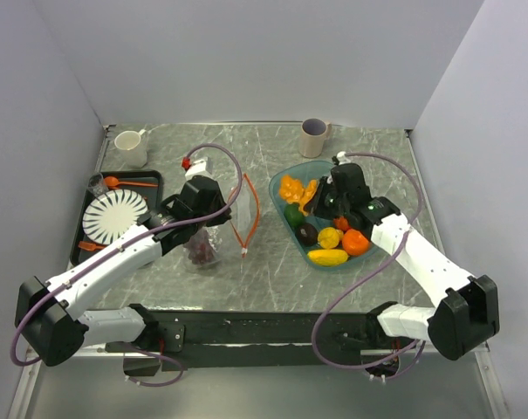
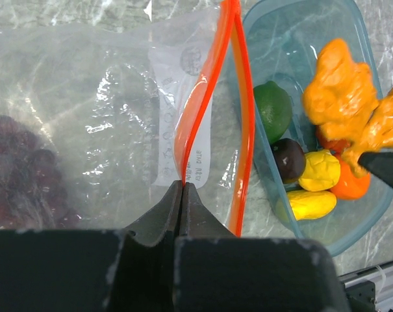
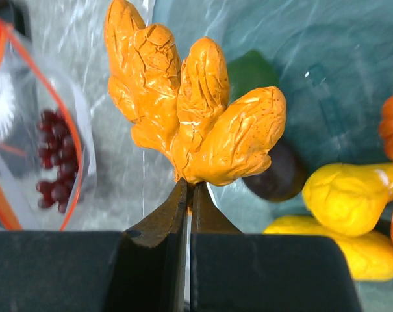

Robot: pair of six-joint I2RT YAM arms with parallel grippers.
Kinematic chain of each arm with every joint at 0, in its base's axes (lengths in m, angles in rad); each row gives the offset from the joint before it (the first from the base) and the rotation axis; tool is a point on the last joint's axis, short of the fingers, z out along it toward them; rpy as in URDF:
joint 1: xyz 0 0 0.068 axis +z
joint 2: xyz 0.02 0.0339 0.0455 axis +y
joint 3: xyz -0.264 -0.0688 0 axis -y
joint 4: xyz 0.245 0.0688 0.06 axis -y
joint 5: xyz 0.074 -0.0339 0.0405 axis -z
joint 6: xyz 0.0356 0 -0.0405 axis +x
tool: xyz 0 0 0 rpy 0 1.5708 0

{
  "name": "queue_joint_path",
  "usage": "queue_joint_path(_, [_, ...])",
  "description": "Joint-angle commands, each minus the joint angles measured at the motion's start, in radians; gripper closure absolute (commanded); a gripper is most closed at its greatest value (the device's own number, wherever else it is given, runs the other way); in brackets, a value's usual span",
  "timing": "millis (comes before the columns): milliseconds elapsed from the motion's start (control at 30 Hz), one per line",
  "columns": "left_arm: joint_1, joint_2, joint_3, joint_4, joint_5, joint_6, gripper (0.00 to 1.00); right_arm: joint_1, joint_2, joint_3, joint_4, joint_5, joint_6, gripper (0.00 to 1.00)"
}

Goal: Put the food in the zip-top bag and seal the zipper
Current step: Pick up the fake fruit from the bin, then place the fake fruit in the zipper food storage bag.

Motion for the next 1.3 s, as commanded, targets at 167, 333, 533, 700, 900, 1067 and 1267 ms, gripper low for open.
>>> queue_joint_path(167, [-0.003,0.044,0.046,0.026,0.024,-0.006,0.99,0.173,0.016,0.193,-0.091,0.030,-0.078,1.00])
queue_joint_path(333, [-0.006,0.055,0.077,0.001,0.017,-0.006,0.99,0.198,0.108,0.279,-0.163,-0.024,-0.101,0.98])
queue_joint_path(533, [-0.008,0.026,0.069,0.018,0.011,-0.007,0.99,0.250,0.207,0.354,-0.239,0.007,-0.135,0.99])
queue_joint_path(700, [-0.008,0.039,0.086,0.026,0.027,0.006,0.99,0.281,0.283,0.400,-0.280,0.001,-0.161,0.98])
queue_joint_path(900, [-0.012,0.062,0.094,0.035,0.057,-0.001,0.99,0.347,0.365,0.489,-0.357,0.044,-0.214,0.94])
queue_joint_path(1067, [-0.025,0.056,0.088,0.069,0.074,-0.011,0.99,0.354,0.393,0.519,-0.357,0.042,-0.215,0.92])
queue_joint_path(1267, [-0.029,0.050,0.083,0.072,0.073,-0.014,0.99,0.354,0.398,0.528,-0.328,0.016,-0.210,0.82])
